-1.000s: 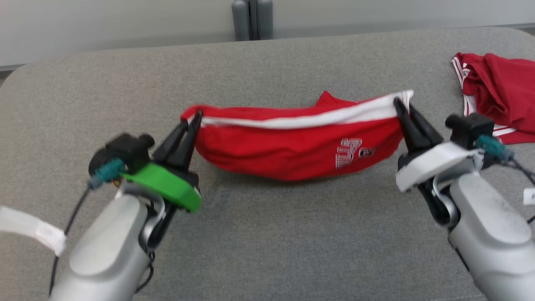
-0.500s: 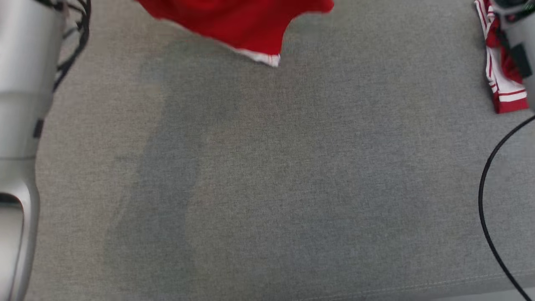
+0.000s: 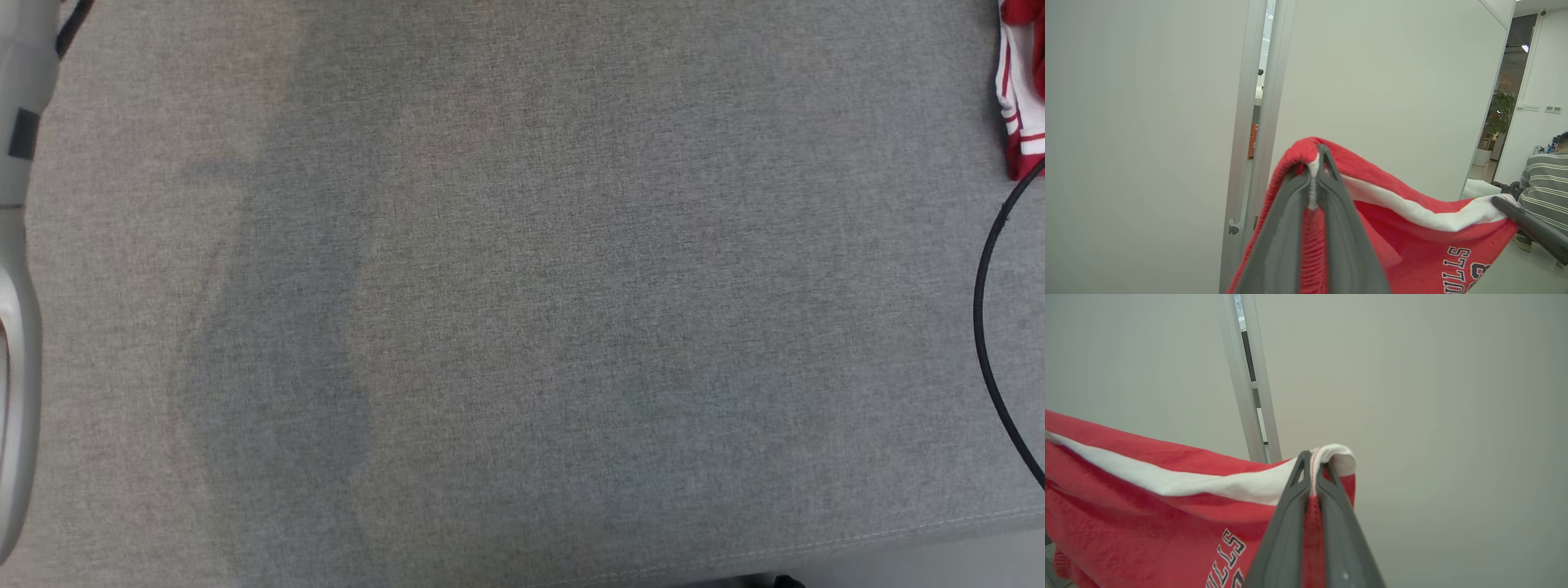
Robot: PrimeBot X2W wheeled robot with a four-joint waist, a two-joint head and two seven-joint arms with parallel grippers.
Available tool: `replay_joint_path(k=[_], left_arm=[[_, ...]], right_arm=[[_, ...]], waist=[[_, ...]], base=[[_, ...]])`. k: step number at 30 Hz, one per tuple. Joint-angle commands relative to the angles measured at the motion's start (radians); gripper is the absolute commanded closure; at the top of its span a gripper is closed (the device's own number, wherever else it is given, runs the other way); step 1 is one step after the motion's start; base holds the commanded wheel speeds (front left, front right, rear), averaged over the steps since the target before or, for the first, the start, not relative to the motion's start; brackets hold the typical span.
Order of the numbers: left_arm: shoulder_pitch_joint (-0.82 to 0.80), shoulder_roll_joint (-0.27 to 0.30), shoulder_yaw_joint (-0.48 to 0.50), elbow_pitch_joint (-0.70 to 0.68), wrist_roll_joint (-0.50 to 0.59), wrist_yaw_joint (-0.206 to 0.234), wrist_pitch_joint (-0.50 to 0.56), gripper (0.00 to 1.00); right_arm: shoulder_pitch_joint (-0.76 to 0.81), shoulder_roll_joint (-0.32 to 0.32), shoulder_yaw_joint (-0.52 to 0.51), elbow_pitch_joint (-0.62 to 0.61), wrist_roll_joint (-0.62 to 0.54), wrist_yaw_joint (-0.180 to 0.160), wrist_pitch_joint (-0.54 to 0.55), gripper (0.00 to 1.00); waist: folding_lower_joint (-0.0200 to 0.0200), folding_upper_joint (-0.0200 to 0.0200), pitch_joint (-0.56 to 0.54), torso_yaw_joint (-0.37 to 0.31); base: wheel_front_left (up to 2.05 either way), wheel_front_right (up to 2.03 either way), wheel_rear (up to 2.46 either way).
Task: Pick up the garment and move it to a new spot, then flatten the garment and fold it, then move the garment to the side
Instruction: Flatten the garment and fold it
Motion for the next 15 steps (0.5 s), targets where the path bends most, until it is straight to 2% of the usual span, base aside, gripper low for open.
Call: replay_joint_path(k=[1, 5, 9, 12, 15], left_arm=[[0.034, 0.006, -0.011, 0.004, -0.018, -0.002, -0.013, 1.0], [0.125, 0.021, -0.048, -0.026, -0.047, -0.002, -0.044, 1.0], [0.298, 0.047, -0.072, -0.096, -0.064, -0.002, -0.062, 1.0], [0.461, 0.073, -0.022, -0.181, -0.043, -0.002, -0.066, 1.0], [0.645, 0.071, 0.044, -0.283, 0.007, 0.019, -0.064, 1.0]], right_arm=[[0.029, -0.011, 0.022, -0.002, 0.001, -0.001, -0.007, 1.0], [0.111, -0.035, 0.055, -0.054, 0.022, -0.001, -0.008, 1.0], [0.266, -0.075, 0.064, -0.157, 0.015, -0.002, -0.008, 1.0], [0.414, -0.102, 0.053, -0.239, 0.006, -0.001, -0.008, 1.0], [0.556, -0.125, 0.038, -0.302, -0.002, -0.002, -0.008, 1.0]], waist=[[-0.0002, 0.0, 0.0, -0.003], [-0.0002, 0.0, -0.014, -0.006], [-0.0002, 0.0, -0.045, -0.006], [-0.0002, 0.0, -0.078, -0.006], [-0.0002, 0.0, -0.114, 0.0]], base=[[0.0, 0.0, 0.0], [0.0, 0.0, 0.0], [0.0, 0.0, 0.0], [0.0, 0.0, 0.0], [0.0, 0.0, 0.0]])
